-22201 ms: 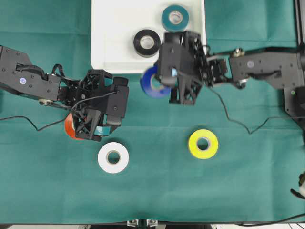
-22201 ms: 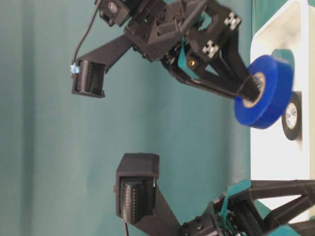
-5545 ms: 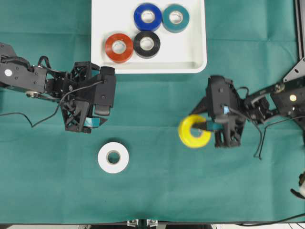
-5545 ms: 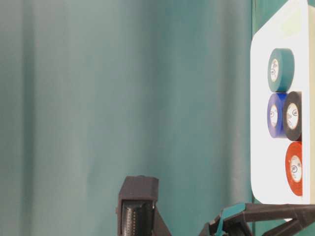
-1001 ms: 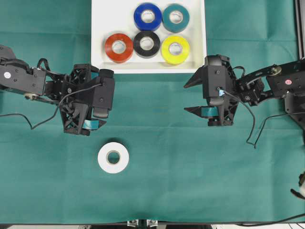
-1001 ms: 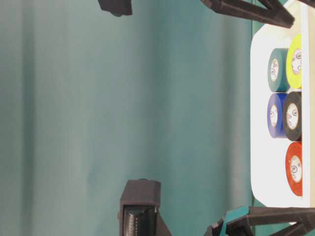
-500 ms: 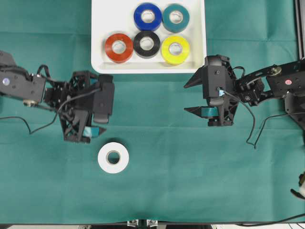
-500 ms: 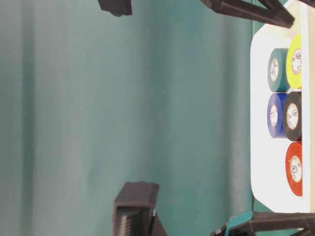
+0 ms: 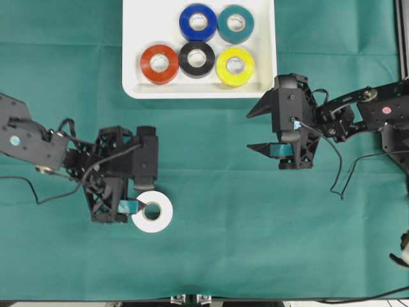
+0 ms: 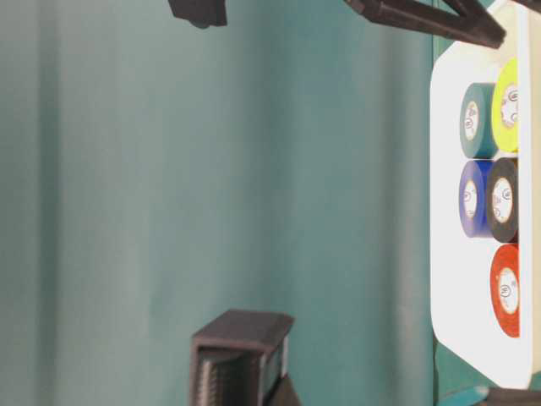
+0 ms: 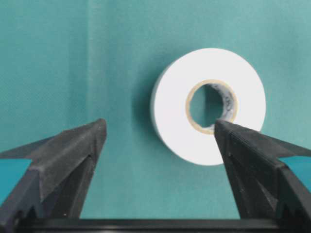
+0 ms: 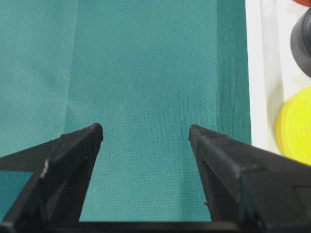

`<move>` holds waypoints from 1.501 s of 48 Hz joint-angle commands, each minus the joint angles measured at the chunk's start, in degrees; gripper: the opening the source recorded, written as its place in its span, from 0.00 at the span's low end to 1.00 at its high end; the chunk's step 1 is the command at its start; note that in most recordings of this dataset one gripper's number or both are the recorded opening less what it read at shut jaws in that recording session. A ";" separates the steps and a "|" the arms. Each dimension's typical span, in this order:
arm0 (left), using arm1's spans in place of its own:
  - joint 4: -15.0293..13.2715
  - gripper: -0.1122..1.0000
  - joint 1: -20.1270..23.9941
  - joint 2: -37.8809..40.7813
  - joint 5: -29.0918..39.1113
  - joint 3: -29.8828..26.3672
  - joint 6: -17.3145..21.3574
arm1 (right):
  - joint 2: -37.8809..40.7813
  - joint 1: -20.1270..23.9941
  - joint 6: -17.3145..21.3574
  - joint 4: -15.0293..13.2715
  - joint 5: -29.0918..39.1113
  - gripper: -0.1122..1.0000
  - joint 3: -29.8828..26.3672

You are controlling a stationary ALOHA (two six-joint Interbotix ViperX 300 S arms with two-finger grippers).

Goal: Put the tape alternately from left to right into the white case.
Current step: 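Move the left gripper over the white tape roll and lower, then close the left gripper on the white roll's rim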

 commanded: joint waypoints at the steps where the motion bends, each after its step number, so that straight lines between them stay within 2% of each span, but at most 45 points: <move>1: -0.18 0.75 -0.70 0.70 -0.35 -2.29 -0.09 | -0.97 0.18 0.00 -0.09 -0.18 0.81 -0.44; 39: 0.00 0.75 -0.62 9.23 0.00 -5.10 -0.44 | -1.05 0.18 0.00 -0.09 -0.44 0.81 0.18; 49: 0.00 0.70 -0.53 9.23 0.00 -5.01 -0.26 | -1.05 0.09 0.00 -0.09 -0.44 0.81 0.00; 55: 0.09 0.57 -0.53 9.14 0.18 -5.19 -0.18 | -1.05 0.09 0.00 -0.09 -0.44 0.81 0.00; 61: 0.00 0.29 -0.53 8.88 1.23 -5.19 -0.09 | -1.05 0.09 0.00 -0.09 -0.44 0.81 -0.09; 65: 0.00 0.15 -0.53 8.44 1.76 -5.19 0.00 | -1.05 0.18 0.00 -0.09 -0.35 0.81 -0.09; 68: 0.09 0.09 -0.53 8.26 1.85 -5.19 0.00 | -1.05 0.09 0.00 -0.09 -0.44 0.81 -0.09; 72: 0.09 0.08 -0.53 7.82 1.76 -5.19 0.09 | -1.05 0.18 0.00 -0.09 -0.35 0.81 -0.09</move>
